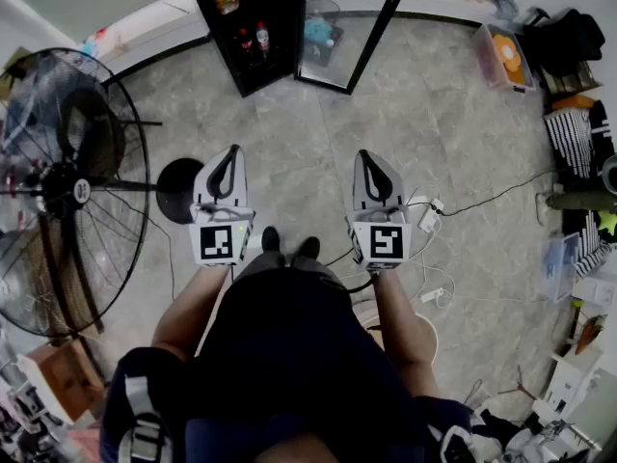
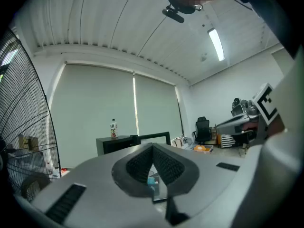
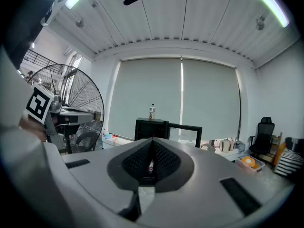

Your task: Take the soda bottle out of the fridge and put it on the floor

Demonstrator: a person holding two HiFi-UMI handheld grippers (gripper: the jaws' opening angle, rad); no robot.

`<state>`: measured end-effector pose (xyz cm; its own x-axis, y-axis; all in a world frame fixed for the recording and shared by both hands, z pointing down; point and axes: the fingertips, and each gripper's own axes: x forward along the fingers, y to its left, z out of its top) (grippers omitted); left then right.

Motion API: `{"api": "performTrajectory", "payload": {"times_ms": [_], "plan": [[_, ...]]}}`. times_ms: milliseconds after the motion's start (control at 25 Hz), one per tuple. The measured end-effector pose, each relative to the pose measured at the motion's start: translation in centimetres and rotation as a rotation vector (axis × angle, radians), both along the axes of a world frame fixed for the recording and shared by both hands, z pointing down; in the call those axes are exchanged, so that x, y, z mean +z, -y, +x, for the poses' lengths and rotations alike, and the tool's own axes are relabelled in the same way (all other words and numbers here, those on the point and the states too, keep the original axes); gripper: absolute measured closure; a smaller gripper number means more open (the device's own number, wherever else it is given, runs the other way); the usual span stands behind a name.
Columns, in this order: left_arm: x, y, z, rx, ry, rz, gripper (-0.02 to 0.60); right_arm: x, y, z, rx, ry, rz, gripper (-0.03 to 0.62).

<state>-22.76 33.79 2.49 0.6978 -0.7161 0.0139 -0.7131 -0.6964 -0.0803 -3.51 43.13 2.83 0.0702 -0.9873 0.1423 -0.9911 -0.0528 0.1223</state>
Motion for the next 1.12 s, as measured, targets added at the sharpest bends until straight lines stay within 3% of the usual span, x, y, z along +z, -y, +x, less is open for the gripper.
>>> {"api": "performTrajectory", "payload": {"times_ms": [1000, 1120], "plan": [[0.23, -0.23, 0.41, 0.018, 0.004, -0.001, 0.557, 0.11, 0.37, -0.27, -0.023, 0.020, 0.022, 0.574], [0.27, 0.00, 0.15, 0.023, 0.000, 0.004, 0.558, 0.15, 0.72, -0.59, -0.033, 0.024, 0.018, 0.543]]}}
